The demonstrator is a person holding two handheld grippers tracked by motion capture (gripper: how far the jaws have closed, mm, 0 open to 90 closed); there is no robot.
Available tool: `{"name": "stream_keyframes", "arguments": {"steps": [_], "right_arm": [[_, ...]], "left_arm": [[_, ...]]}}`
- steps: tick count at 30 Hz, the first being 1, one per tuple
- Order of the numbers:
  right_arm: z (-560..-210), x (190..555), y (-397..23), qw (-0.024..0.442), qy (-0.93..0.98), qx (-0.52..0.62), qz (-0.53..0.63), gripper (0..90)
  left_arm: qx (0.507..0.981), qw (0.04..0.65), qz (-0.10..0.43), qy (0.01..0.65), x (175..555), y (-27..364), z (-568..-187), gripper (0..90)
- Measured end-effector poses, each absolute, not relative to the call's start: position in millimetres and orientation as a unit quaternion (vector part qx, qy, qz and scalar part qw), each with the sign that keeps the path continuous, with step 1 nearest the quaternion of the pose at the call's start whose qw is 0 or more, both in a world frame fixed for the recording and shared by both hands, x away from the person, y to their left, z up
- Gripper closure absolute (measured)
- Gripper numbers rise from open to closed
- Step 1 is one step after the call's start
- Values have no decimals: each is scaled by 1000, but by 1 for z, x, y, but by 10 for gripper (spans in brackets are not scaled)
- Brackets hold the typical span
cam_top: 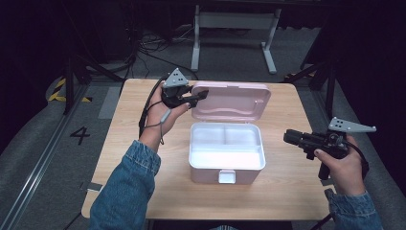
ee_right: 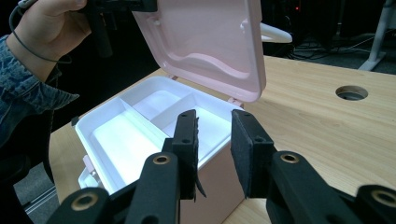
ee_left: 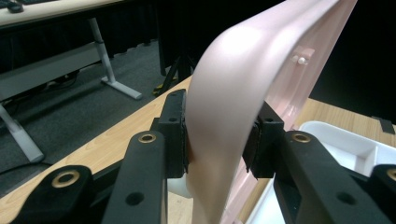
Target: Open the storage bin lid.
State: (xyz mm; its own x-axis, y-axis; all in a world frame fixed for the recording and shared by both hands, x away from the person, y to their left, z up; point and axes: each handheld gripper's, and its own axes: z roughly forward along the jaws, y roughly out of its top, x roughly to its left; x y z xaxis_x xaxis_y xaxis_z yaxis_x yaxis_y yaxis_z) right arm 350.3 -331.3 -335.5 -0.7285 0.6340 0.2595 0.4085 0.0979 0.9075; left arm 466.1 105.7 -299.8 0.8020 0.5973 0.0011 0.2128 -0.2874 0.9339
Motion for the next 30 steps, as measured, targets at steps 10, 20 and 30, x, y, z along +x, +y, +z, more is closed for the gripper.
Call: {"name": "stream_keyframes", "arguments": {"steps": [10, 20, 30], "right_arm": [[-338, 352, -332, 96, 734, 358, 569, 712], [-341, 355, -336, 96, 732, 366, 567, 707], [-343, 357, -337, 96, 731, 369, 566, 705]], "left_arm": [[778, 533, 172, 284, 485, 105, -307, 649], [778, 523, 172, 304, 499, 101, -313, 621], [788, 491, 169, 330, 510, 103, -321, 641]]}}
